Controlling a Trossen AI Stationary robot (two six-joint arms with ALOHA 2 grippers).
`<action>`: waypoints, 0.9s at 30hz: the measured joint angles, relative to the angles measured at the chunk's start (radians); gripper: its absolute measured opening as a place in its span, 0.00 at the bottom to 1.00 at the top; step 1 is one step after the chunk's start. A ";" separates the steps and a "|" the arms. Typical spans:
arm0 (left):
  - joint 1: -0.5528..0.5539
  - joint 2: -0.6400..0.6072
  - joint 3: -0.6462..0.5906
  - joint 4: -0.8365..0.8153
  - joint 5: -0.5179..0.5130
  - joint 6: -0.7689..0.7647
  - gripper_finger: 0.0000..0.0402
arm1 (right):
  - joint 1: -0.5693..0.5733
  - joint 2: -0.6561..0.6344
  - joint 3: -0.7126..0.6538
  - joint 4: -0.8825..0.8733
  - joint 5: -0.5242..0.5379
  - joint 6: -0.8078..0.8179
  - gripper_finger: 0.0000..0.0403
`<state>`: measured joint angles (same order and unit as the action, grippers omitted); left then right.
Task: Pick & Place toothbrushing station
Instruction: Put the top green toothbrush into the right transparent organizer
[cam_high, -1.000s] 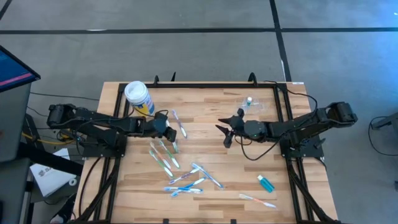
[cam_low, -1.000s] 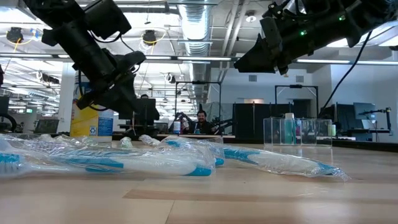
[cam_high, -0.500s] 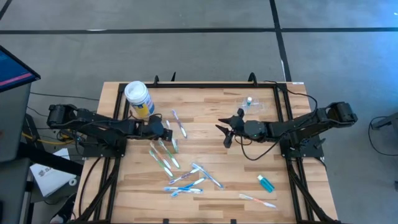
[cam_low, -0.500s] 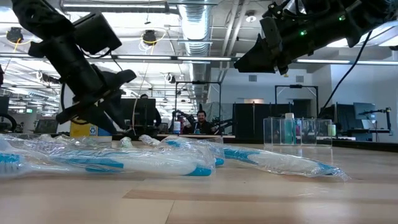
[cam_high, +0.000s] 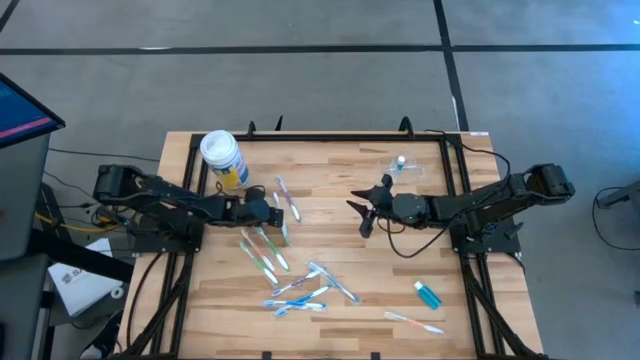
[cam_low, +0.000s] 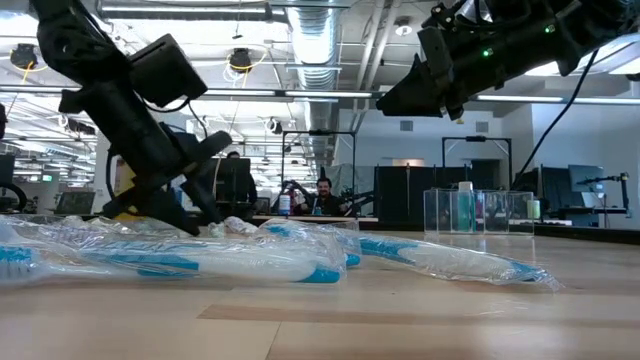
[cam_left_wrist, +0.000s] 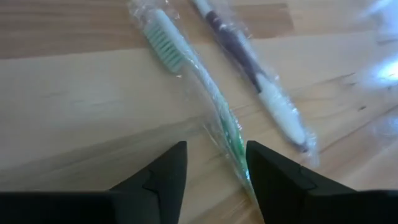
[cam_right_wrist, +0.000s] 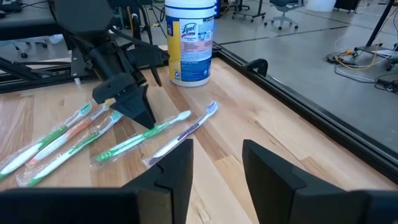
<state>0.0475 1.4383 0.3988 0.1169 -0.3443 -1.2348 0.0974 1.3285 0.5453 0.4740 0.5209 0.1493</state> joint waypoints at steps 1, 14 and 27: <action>0.000 0.006 0.000 0.012 0.000 0.003 0.42 | 0.000 0.000 0.000 0.000 0.000 0.000 0.32; 0.012 -0.002 -0.002 0.025 0.010 0.001 0.43 | 0.000 0.000 0.000 -0.003 0.000 0.000 0.32; 0.011 0.001 -0.003 0.060 0.002 0.004 0.37 | -0.001 0.000 0.000 -0.003 0.002 -0.001 0.32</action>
<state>0.0586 1.4391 0.3962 0.1767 -0.3424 -1.2304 0.0959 1.3285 0.5453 0.4713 0.5232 0.1486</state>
